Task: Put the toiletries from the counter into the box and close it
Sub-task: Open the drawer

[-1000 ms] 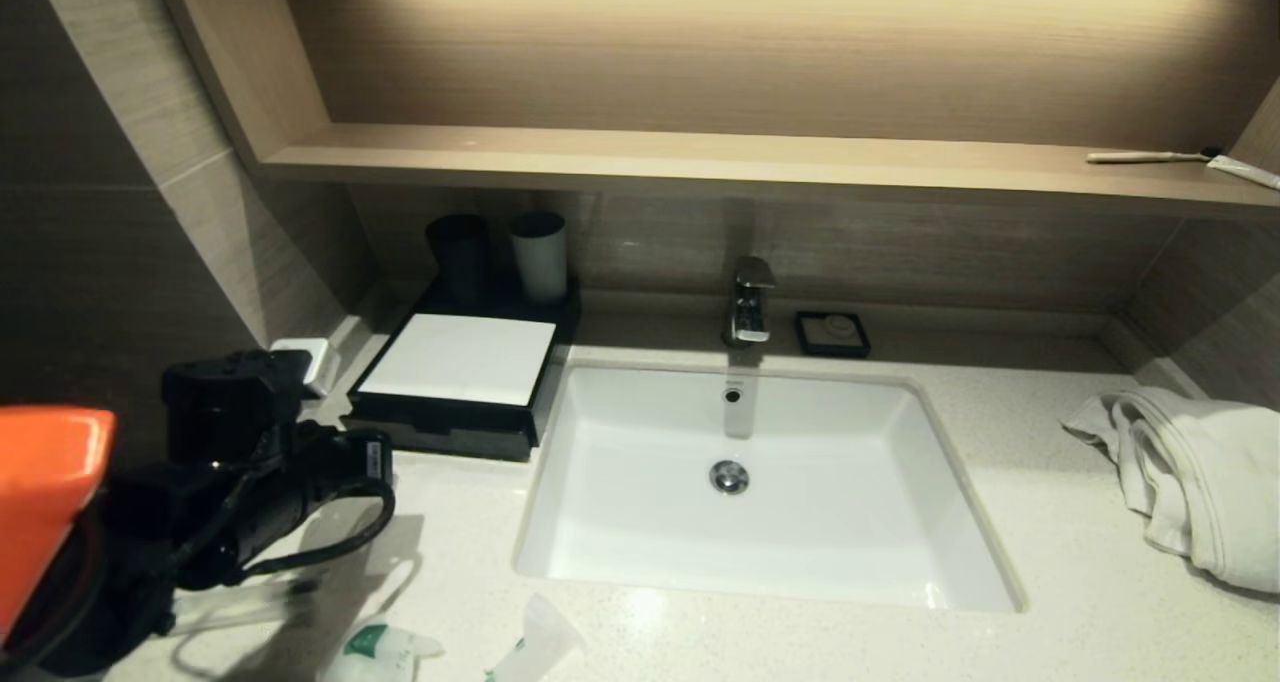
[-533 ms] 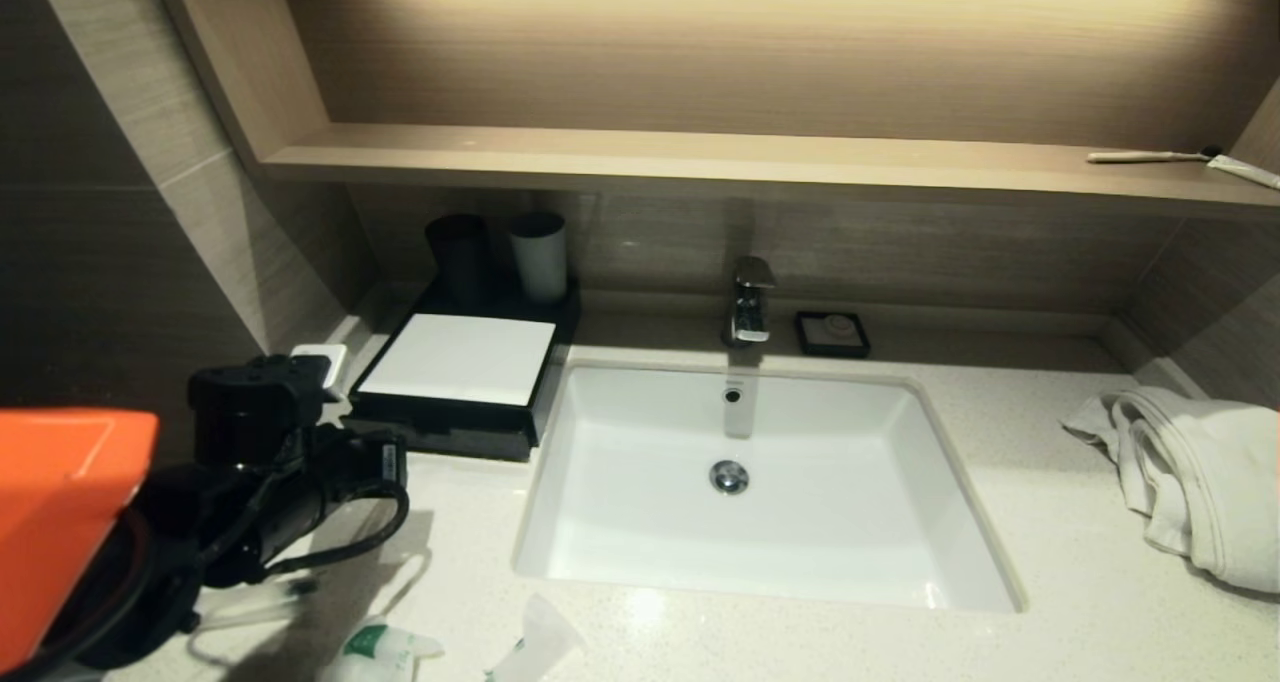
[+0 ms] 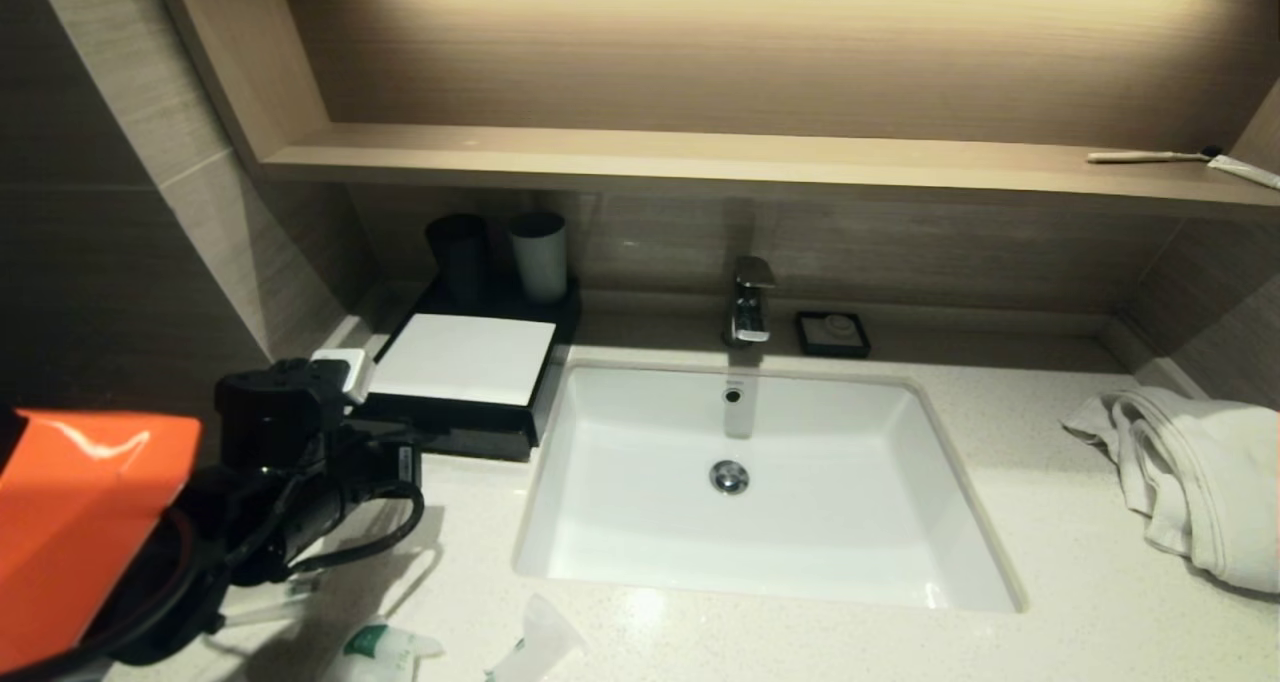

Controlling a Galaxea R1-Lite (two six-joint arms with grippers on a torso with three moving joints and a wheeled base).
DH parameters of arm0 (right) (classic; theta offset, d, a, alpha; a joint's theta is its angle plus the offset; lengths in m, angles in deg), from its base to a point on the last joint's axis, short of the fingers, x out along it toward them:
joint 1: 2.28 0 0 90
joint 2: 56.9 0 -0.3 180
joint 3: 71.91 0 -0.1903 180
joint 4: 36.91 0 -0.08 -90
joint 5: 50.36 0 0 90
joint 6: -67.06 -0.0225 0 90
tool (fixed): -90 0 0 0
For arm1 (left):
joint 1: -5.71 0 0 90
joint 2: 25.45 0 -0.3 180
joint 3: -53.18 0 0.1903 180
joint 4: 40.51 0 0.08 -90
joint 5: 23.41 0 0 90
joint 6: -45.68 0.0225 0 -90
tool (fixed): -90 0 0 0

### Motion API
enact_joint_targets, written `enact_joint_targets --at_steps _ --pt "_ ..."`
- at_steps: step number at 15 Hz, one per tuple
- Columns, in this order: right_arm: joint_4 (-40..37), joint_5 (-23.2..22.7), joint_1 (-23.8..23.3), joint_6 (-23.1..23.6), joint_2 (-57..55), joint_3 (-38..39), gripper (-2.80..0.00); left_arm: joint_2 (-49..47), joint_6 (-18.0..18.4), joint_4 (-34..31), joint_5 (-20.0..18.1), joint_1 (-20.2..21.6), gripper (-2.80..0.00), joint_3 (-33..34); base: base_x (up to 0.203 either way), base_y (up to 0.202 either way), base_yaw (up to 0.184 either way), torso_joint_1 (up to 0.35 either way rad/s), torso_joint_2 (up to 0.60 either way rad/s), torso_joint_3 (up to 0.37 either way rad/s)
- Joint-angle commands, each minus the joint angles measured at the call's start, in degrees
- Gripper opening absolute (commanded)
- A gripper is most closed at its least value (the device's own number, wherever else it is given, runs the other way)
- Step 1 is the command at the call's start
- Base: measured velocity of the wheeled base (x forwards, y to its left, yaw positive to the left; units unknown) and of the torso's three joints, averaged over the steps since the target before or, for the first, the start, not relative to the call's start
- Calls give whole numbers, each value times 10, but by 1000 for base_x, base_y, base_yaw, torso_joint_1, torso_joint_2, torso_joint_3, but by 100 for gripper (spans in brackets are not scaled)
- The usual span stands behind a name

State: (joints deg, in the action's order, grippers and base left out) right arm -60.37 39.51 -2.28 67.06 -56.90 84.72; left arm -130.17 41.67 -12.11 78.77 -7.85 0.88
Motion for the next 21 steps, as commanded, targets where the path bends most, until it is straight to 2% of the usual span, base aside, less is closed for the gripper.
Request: enact_joint_targets --at_steps 1,6,17,21 --pt "0 0 0 0 0 0 -280 -8 0 4 1 -2 -280 -1 0 0 0 0 0 0" --pt "0 0 0 0 0 0 -280 -25 -27 -3 4 -2 -280 -29 0 0 0 0 0 0" --pt "0 0 0 0 0 0 -280 -47 -31 -3 7 -2 -280 -59 0 0 0 0 0 0" --pt "0 0 0 0 0 0 -280 -50 -38 -1 11 -22 -280 -59 0 0 0 0 0 0"
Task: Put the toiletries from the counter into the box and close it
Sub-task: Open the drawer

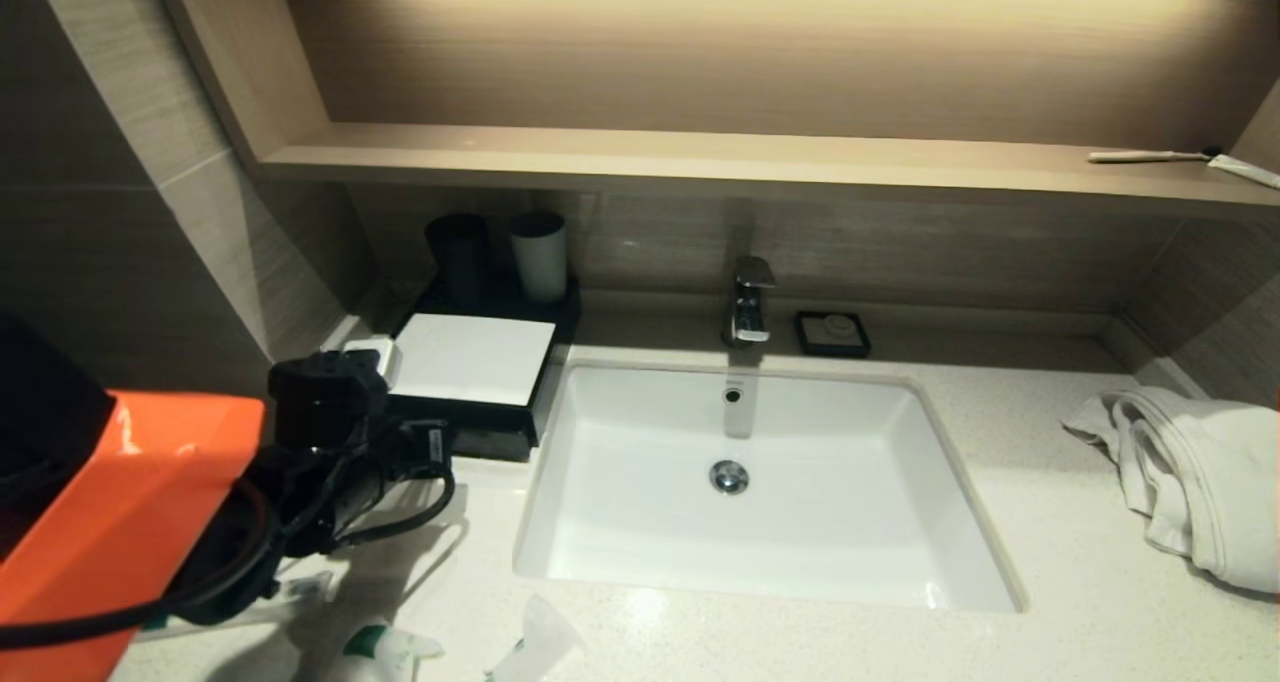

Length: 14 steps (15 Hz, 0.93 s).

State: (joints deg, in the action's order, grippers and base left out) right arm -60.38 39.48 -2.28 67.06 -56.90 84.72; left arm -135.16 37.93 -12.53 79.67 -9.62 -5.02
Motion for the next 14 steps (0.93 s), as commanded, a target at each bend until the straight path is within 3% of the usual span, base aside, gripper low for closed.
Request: enact_joint_targets --at_steps 1,14 --pt "0 0 0 0 0 0 -280 -1 -1 4 8 -5 -280 0 0 0 0 0 0 0" --pt "0 0 0 0 0 0 -280 -14 -5 7 13 -8 -280 -8 0 0 0 0 0 0"
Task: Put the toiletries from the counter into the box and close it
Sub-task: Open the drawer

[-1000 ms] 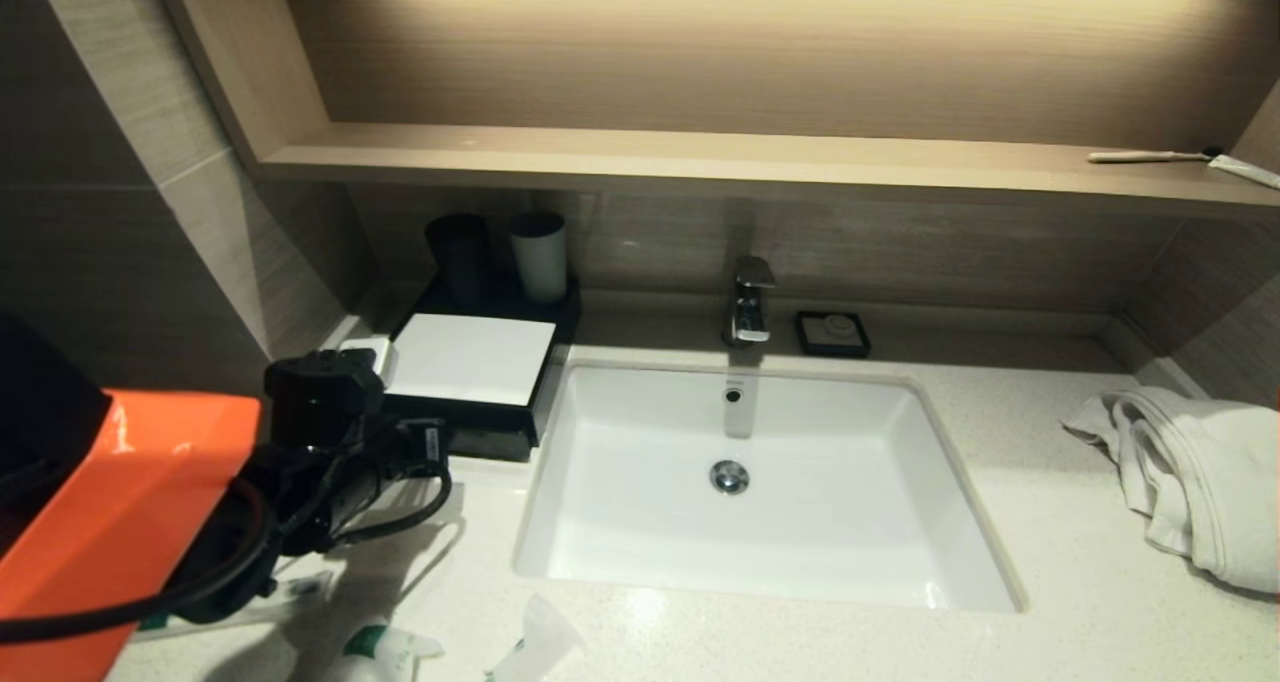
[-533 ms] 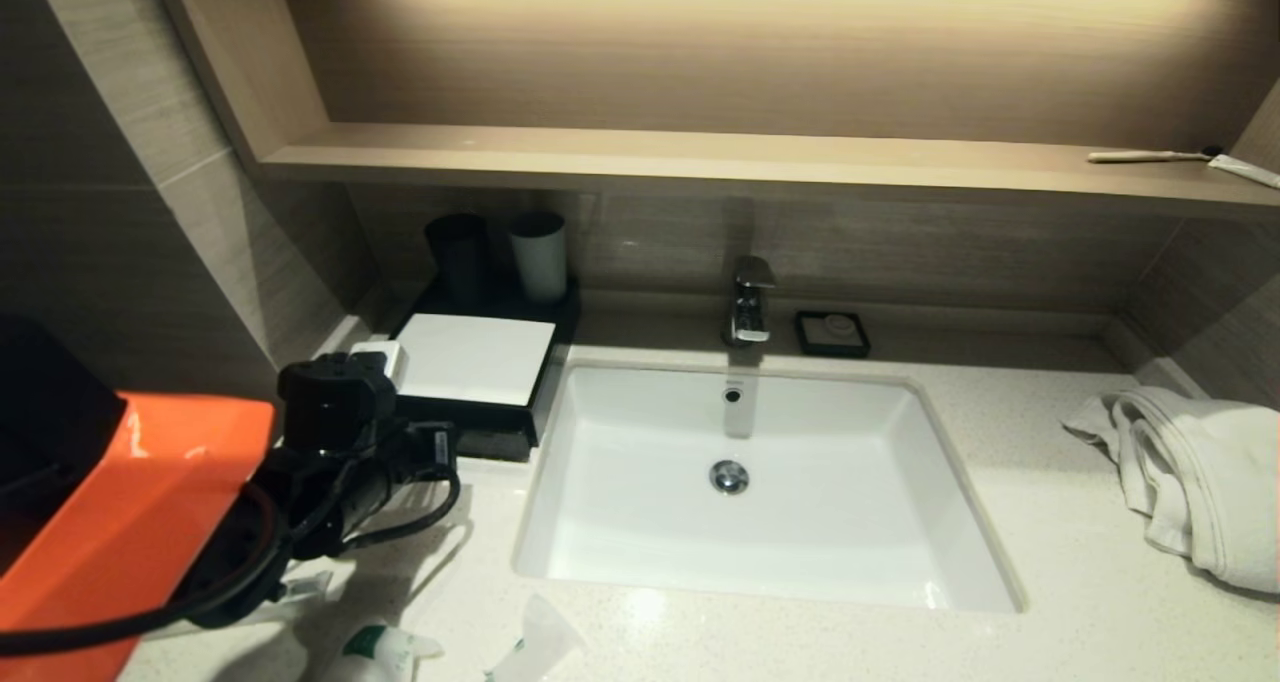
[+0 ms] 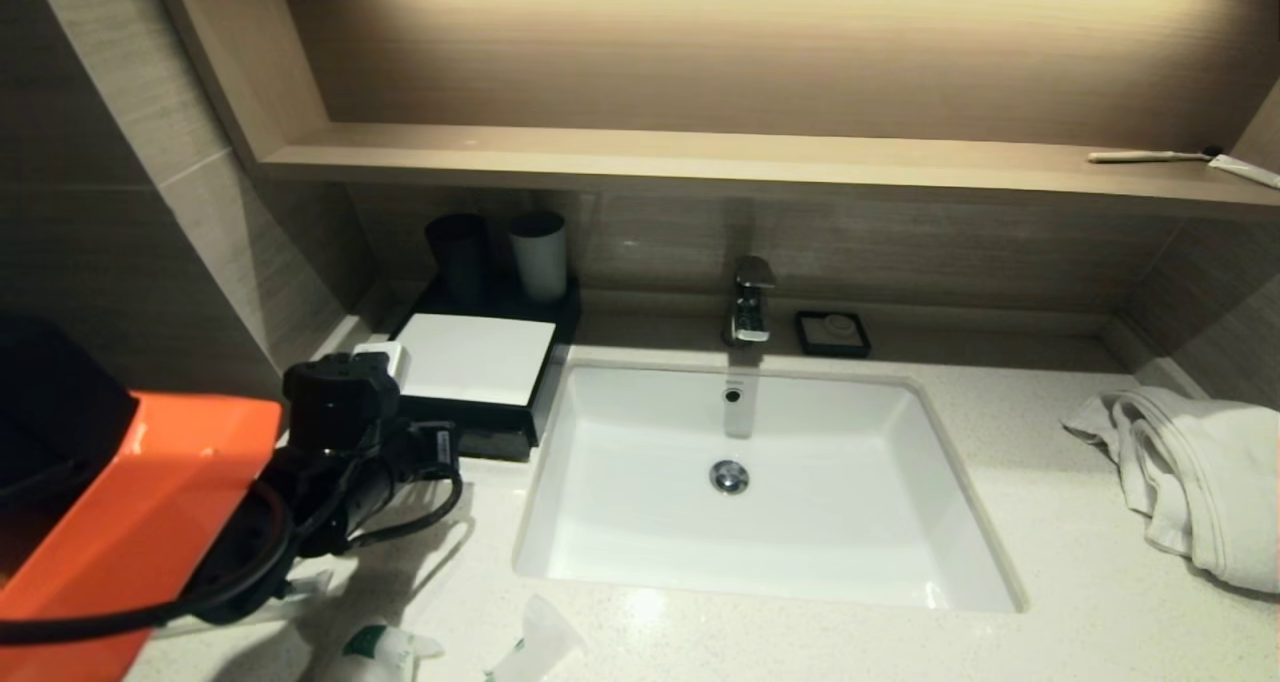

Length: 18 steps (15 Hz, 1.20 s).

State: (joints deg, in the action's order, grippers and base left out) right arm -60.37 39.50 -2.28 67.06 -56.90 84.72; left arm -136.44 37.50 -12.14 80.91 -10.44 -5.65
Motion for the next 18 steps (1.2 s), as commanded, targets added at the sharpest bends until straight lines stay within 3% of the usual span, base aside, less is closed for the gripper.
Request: enact_joint_targets --at_steps 1,18 --pt "0 0 0 0 0 0 -280 -2 -1 3 1 1 -280 -2 0 0 0 0 0 0" --pt "0 0 0 0 0 0 -280 -13 -9 9 1 1 -280 -3 0 0 0 0 0 0"
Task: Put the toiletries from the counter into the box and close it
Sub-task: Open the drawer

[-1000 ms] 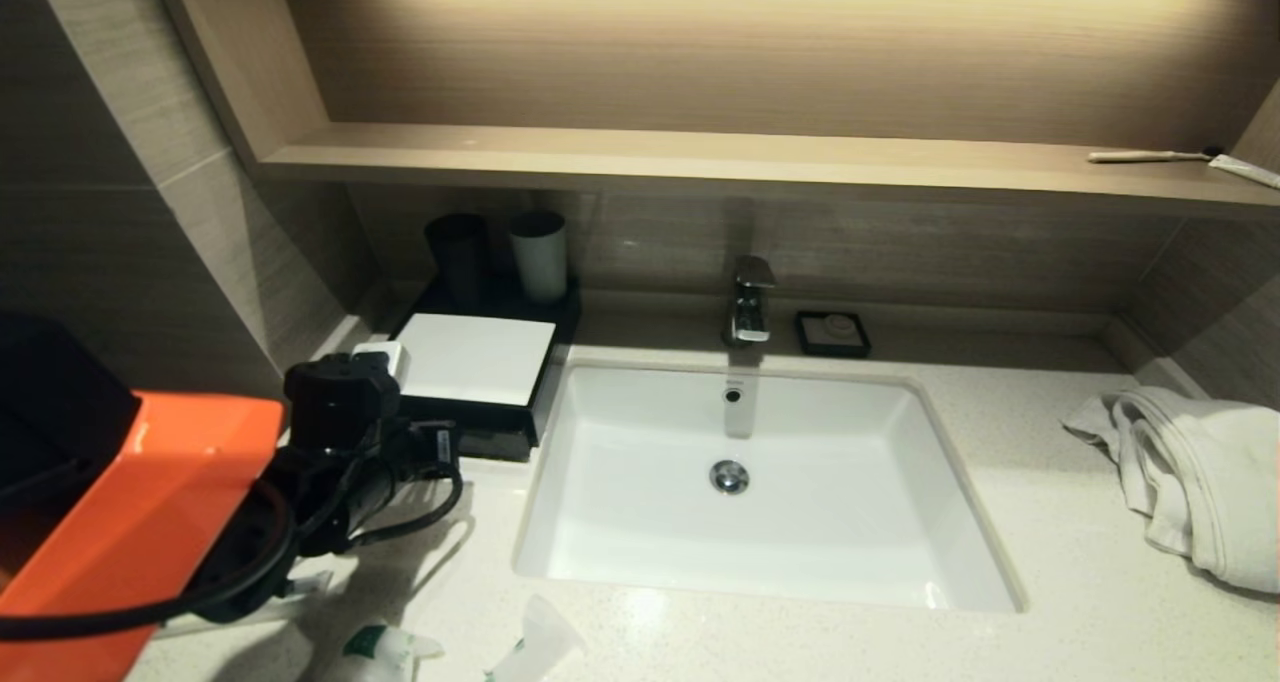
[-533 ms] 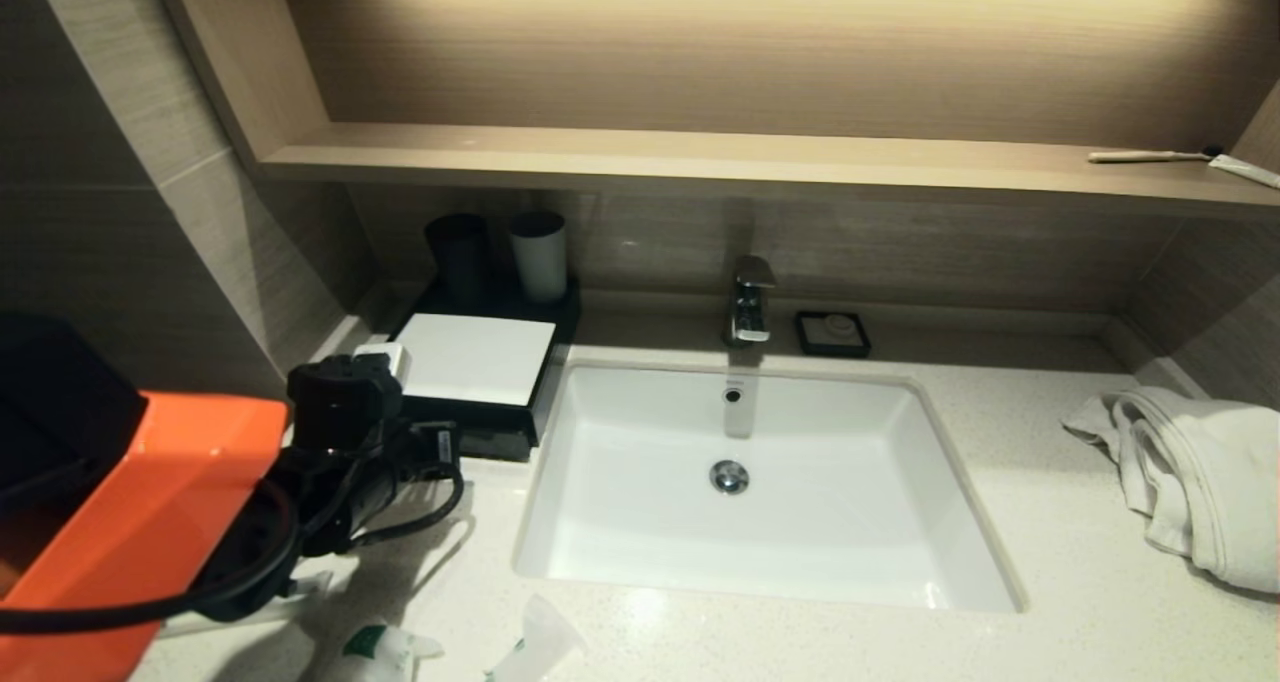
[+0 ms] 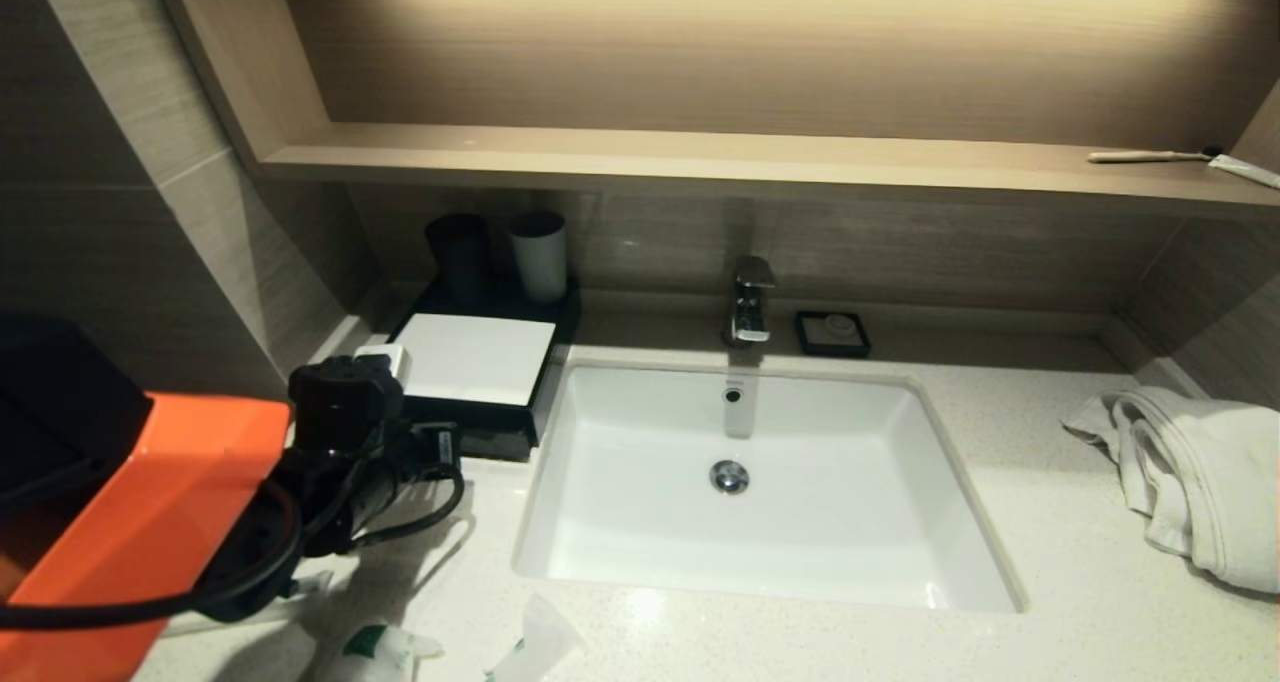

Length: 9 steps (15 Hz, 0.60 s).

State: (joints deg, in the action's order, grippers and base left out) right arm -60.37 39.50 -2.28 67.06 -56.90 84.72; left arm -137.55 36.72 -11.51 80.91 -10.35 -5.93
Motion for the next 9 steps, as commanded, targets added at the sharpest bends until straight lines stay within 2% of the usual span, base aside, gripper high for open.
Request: enact_joint_targets --at_steps 1,9 --pt "0 0 0 0 0 0 -280 -3 -1 6 2 0 -280 1 0 0 0 0 0 0" --pt "0 0 0 0 0 0 -280 -10 0 7 2 0 -280 -13 0 0 0 0 0 0"
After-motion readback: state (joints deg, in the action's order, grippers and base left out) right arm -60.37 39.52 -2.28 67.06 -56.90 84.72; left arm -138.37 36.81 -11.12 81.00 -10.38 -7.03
